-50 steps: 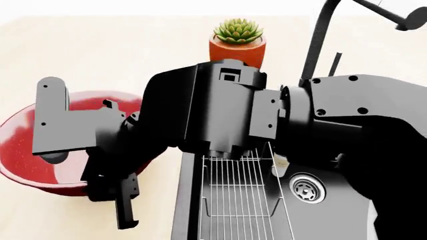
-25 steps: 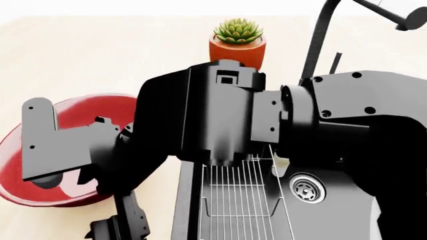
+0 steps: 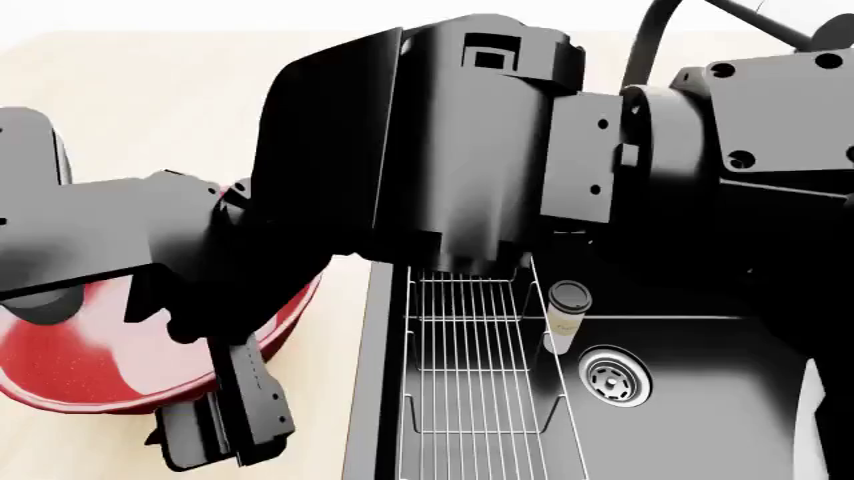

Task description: Pick the cup and bowl from the sink and place them on the counter for drying.

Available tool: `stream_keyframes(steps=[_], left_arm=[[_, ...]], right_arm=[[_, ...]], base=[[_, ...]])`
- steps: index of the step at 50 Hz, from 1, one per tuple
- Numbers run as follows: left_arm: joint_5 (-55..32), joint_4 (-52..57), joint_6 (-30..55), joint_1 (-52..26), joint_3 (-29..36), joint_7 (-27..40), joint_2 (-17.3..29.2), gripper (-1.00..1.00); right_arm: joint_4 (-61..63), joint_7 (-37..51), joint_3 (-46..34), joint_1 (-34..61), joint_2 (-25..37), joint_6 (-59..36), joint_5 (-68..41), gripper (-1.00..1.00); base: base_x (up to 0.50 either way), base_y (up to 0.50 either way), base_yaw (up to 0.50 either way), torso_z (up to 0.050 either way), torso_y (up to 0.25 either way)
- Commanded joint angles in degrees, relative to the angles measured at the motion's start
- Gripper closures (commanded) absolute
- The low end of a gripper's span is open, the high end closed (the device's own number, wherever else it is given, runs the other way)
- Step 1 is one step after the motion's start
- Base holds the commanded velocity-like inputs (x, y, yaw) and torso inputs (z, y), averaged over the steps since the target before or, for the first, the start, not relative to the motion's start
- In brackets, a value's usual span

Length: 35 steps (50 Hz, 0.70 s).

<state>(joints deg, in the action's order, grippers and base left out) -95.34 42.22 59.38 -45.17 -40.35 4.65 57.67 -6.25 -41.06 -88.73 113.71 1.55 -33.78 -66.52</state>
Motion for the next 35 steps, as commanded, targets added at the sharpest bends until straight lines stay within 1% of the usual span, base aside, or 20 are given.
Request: stream_keyframes(steps=[1,14,35], left_arm=[[-0.1,0.1,-0.4,-0.3,0.7,0.4,0.2,-1.0],[0.1,0.0,-1.1,-1.4,2.8,0.9,0.6,-1.0],[0.4,-0.2,-2.2,-3.3,6.0,1.3,0.9,-1.0]], right_arm=[[2.1,2.2,0.4,1.0,6.6,-0.6,-1.7,-1.0],[8.1,8.1,0.6,-1.1,18.3,-2.8,-4.6,-1.0],[17.9,13.1,0.3,0.8,31.4,-8.1,-8.6,-1.0]], base=[[0.0,0.0,0.0,0.0,0.0],[0.0,0.0,0.0,0.0,0.0],[0.0,0.0,0.0,0.0,0.0]])
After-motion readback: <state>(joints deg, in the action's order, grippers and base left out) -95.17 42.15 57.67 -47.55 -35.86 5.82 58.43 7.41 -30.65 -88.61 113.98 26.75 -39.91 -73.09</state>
